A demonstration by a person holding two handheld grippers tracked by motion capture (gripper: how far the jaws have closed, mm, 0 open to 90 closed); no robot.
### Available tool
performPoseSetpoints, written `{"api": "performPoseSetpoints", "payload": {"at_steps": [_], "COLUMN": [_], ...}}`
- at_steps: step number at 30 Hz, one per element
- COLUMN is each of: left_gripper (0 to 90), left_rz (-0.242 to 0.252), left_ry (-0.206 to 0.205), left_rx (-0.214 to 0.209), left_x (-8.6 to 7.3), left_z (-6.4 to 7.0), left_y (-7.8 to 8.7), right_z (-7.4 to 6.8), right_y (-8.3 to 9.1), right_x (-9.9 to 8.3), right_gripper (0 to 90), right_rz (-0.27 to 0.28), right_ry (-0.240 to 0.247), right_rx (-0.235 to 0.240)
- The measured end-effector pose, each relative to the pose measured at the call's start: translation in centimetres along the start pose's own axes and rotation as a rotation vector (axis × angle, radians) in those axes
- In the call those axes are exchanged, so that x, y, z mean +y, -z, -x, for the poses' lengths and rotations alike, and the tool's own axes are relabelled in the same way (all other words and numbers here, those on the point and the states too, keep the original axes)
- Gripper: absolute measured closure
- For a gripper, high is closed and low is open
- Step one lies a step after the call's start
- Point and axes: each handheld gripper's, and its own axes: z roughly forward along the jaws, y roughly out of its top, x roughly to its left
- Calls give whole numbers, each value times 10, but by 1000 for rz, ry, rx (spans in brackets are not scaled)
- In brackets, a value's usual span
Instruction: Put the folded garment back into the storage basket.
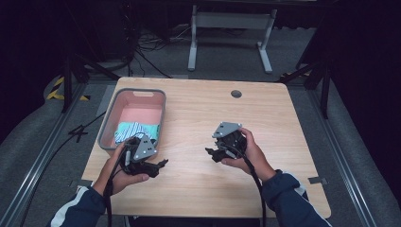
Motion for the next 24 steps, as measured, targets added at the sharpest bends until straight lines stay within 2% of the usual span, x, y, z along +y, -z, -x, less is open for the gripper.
{"api": "performPoseSetpoints", "payload": {"at_steps": [2,7,9,10,14,18,20,24], "left_gripper": [234,237,240,241,240,240,241,237], "left_rz": [-17,-44,-53,-53,-73,-65,-61,-83], "left_ry": [-30,-67,-72,-72,-93,-119,-117,-117], "left_rx": [-20,-71,-85,-85,-103,-106,-112,-136], "left_x": [0,-7,-11,-11,-17,-24,-27,-33], "left_z": [6,19,23,23,29,32,33,36], "left_y": [-5,-16,-21,-21,-27,-33,-37,-46], "right_z": [-2,-8,-10,-10,-11,-8,-6,-2], "right_y": [4,9,12,12,18,24,29,35], "right_x": [-12,-41,-57,-57,-84,-108,-118,-138], "right_gripper": [252,252,252,252,261,257,256,251], "right_rz": [-11,-18,-21,-21,4,-4,4,-4], "right_ry": [6,2,-7,-7,-53,-78,-106,-129], "right_rx": [-23,-27,-37,-37,-32,-48,-47,-42]}}
